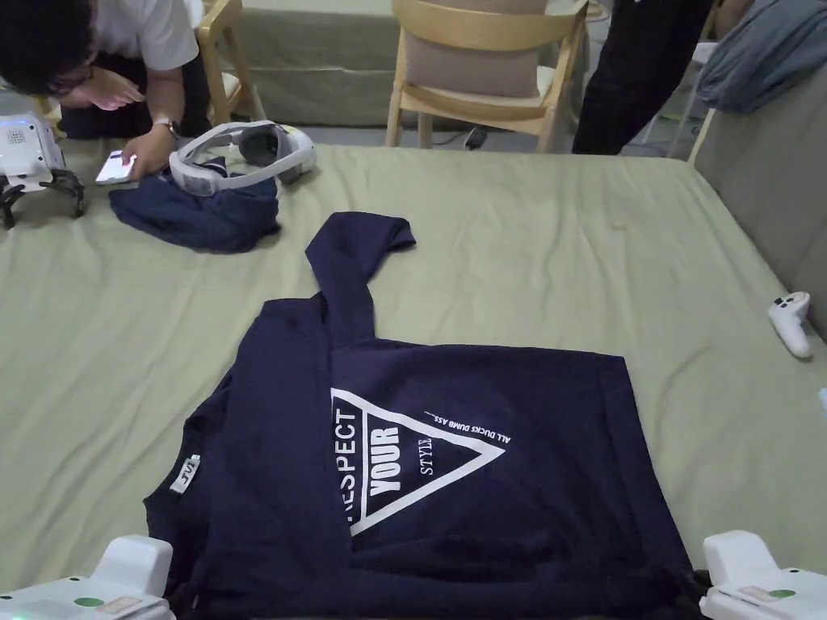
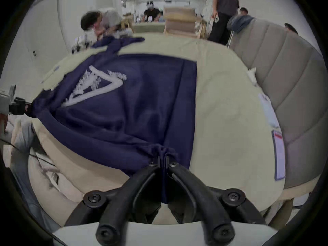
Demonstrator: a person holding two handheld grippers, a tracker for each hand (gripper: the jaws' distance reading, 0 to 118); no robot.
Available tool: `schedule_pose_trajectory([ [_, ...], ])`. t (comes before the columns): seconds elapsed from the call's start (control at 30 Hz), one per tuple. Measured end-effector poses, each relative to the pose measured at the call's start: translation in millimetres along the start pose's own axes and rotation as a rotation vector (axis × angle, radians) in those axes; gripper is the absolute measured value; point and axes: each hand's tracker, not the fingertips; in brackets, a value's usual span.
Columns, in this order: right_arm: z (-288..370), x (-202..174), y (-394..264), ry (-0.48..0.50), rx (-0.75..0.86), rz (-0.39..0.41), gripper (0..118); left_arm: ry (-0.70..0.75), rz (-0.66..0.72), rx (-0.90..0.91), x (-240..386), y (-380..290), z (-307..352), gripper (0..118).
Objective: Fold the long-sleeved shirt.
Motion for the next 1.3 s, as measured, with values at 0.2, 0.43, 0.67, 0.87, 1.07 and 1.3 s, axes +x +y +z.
schedule_pose_trajectory([
  [0.2,-12,3,3,0.003,-0.040,0.005,3,0.026,-0.028,-0.088,-2,-5,-23,6],
  [0.43,-6,2,5,-0.094,0.032,-0.051,98,0.024,0.059,0.015,-9,-3,-8,110],
  [0.67,53,-24,72,-0.141,0.482,-0.186,113,0.103,0.122,0.326,6,71,38,104],
  [0.87,30,-58,137,-0.152,0.638,-0.133,0,0.109,0.168,0.436,16,157,-22,4],
  [1.07,-27,-55,179,-0.115,0.587,-0.157,0,0.020,0.083,0.394,3,296,-115,4],
  [1.3,-90,-32,230,-0.078,0.520,-0.174,0,-0.014,0.020,0.296,-26,501,-259,14],
])
